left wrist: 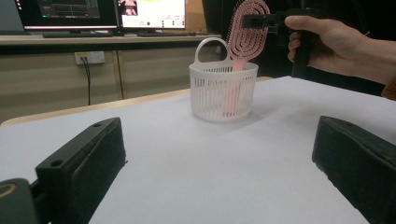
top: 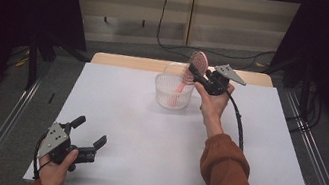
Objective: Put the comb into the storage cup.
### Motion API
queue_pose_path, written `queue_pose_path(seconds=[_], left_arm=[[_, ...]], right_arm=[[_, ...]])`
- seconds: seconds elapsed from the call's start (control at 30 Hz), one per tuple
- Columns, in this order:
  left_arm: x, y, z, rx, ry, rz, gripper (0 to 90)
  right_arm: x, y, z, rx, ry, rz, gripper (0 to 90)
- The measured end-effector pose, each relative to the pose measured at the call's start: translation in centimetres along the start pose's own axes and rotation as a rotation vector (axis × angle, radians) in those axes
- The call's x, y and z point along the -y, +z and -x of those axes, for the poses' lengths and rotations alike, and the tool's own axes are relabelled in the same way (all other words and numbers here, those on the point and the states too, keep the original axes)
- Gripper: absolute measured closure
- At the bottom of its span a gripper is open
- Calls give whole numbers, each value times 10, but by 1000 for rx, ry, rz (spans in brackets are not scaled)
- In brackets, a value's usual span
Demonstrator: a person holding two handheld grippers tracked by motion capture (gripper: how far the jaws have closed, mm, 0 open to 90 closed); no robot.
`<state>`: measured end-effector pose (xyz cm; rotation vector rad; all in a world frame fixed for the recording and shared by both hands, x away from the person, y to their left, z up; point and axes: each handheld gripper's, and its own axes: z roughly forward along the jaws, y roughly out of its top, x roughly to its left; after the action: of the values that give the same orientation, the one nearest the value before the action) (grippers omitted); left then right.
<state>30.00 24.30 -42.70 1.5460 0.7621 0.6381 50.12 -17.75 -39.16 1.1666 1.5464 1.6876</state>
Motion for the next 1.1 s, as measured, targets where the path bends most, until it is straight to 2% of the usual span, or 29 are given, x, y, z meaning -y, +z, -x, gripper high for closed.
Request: queue_pose_path(seconds=[0.27, 0.37, 0.43, 0.57, 0.83, 1.1], left_arm=[[0, 0, 0, -1, 2, -1, 26], [0, 0, 0, 1, 3, -3, 26], [0, 0, -1, 1, 4, -5, 26], [0, 0, -1, 1, 3, -3, 26], [0, 0, 0, 1, 4, -6, 26], [0, 1, -1, -3, 6, -9, 26]], right_arm=[[0, -2, 6, 19, 5, -20, 608], [1, -3, 6, 27, -16, -24, 604], [0, -3, 6, 50, -37, -24, 596], [2, -3, 8, 59, -25, -25, 593], [5, -6, 11, 87, -45, -63, 542], [9, -5, 12, 85, -39, -72, 534]])
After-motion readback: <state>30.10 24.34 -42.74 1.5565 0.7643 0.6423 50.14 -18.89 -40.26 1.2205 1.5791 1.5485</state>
